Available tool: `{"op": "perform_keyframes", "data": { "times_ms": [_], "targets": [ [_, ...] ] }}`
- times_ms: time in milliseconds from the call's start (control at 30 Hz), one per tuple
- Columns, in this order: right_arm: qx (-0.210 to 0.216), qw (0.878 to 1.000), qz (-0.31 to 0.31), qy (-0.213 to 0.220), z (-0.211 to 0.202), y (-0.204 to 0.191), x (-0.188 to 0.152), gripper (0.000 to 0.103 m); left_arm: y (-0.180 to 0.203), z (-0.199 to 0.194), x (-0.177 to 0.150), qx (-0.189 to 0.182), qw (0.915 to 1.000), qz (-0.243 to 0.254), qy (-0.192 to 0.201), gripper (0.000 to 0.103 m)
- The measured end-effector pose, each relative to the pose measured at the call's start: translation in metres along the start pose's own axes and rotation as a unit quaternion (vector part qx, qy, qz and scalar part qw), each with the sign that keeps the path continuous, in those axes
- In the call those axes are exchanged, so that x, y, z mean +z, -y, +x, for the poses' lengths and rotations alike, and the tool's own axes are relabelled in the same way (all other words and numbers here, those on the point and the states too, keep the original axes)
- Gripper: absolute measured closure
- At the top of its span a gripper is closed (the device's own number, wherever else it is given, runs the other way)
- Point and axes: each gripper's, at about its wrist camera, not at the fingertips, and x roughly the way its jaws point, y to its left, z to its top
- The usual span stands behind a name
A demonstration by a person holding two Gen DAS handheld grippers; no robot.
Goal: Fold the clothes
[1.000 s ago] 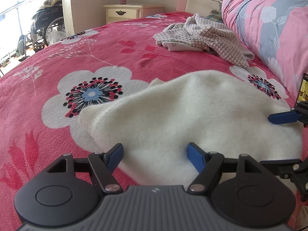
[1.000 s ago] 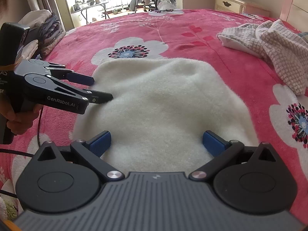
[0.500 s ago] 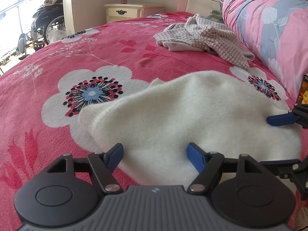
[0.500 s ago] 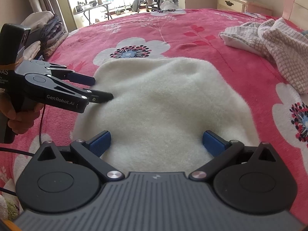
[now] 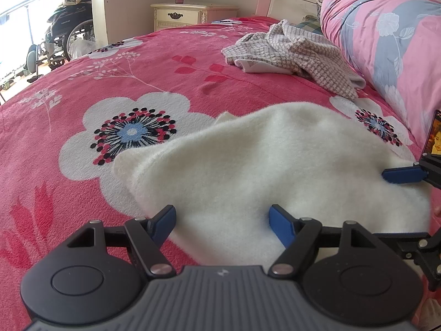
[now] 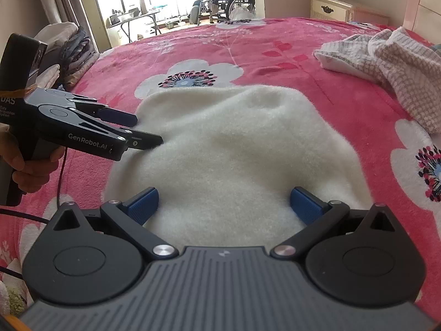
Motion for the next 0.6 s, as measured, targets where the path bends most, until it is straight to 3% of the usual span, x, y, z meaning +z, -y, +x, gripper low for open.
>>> {"op": "perform_keyframes", "data": {
  "times_ms": [267,600],
  "targets": [
    [-0.015,1.000,0.005,-0.027,0.002,-0.004,0.009,0.001,0.001,0.001,0.000,0.001,1.0000,-0.001,0.000,0.027],
    [0.007,0.999,0.021,-0.044,0.003,0.005,0.013,0.001,0.002,-0.001,0.002,0.001,1.0000,-0.006,-0.001,0.027]
  ]
}}
